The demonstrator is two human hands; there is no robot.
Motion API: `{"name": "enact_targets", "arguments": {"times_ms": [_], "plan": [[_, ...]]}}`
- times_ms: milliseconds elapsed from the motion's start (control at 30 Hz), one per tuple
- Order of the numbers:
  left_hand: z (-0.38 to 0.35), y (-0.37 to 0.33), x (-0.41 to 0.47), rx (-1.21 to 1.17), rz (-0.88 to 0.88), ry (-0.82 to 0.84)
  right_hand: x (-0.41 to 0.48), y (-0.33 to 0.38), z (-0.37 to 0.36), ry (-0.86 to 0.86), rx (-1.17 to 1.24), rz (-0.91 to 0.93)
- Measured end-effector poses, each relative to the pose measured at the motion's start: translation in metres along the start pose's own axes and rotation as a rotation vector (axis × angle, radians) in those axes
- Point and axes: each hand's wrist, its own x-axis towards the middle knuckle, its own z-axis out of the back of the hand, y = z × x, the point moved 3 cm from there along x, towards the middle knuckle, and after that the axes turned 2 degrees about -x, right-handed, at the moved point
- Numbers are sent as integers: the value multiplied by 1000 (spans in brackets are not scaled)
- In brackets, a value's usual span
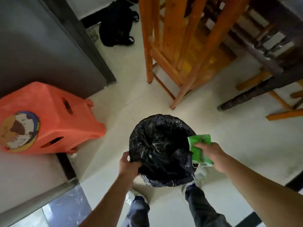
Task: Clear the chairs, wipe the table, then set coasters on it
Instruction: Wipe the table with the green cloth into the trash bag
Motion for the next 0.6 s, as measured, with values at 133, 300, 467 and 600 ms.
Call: {"name": "enact_targets", "arguments": {"times_ms": [133, 300, 467, 600], "plan": [[-93, -14, -11, 120, -33, 52, 32, 0, 94, 30, 74, -23], [-200, -34, -19, 231, -62, 142, 72, 4, 202, 31, 196, -99], [-293, -46, 7, 419, -124, 132, 116, 10, 262, -24, 193, -75], [-342, -59, 44, 556, -180, 107, 159, 17, 272, -79, 201, -50]]}}
